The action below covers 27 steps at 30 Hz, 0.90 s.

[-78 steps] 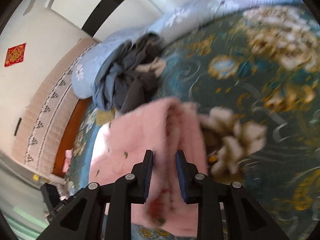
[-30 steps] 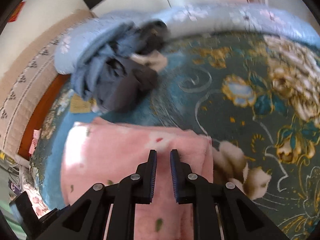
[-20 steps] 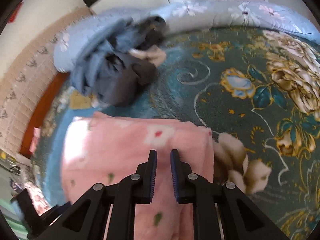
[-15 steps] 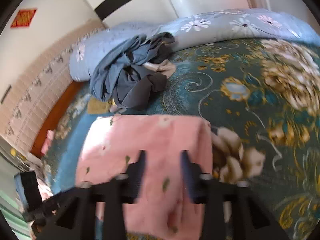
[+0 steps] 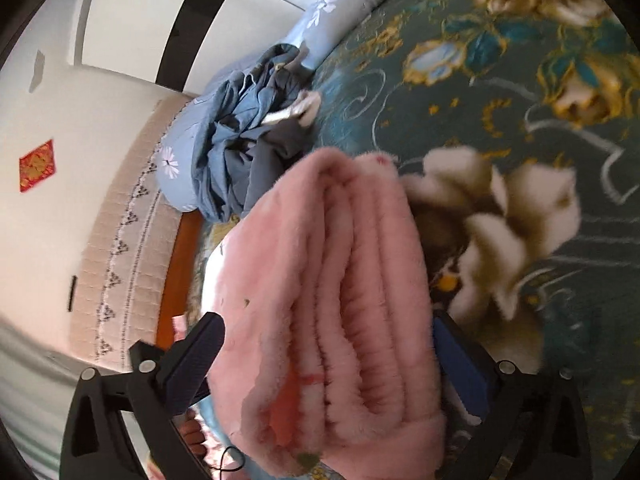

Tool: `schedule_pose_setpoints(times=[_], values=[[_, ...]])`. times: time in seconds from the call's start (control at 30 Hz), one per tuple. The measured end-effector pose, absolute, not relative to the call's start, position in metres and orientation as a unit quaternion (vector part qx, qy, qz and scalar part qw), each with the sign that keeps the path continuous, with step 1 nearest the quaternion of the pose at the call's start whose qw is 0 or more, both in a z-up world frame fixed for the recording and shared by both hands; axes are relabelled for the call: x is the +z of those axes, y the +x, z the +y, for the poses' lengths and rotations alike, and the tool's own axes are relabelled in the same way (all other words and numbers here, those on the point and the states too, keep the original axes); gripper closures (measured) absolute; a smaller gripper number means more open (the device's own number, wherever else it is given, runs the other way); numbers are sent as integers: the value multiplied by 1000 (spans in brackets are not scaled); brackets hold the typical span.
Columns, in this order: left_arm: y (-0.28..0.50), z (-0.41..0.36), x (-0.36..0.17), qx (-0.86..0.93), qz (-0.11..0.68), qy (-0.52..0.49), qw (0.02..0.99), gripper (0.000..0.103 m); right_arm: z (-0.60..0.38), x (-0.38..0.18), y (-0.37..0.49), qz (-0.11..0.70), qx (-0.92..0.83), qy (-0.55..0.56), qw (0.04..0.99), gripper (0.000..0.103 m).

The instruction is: Fold clothes

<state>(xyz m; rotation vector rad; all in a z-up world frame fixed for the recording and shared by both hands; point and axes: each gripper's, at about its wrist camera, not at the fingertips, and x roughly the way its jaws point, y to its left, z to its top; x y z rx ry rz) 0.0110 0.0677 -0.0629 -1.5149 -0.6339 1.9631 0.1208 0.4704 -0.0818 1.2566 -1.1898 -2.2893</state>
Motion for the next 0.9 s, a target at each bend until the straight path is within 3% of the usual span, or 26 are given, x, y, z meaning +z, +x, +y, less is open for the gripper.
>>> schedule_pose_setpoints(times=[0.2, 0.53, 0.63, 0.73, 0.77, 0.8, 0.9], values=[[1, 91, -59, 730, -181, -583, 307, 13, 471, -90, 118, -427, -781, 429, 157, 0], [-14, 107, -64, 734, -188, -584, 292, 13, 476, -89, 117, -434, -783, 418, 155, 1], [-12, 106, -64, 733, -198, -583, 290, 13, 476, -89, 117, -428, -787, 420, 149, 7], [-10, 110, -63, 737, -195, -580, 287, 13, 475, -89, 117, -422, -790, 421, 142, 20], [-8, 111, -62, 740, -193, -577, 287, 14, 474, -89, 117, -420, -791, 421, 140, 28], [-6, 112, -61, 742, -192, -575, 287, 19, 475, -90, 117, -421, -792, 421, 138, 37], [0, 113, -60, 738, -200, -570, 299, 39, 476, -86, 120, -422, -794, 416, 134, 48]])
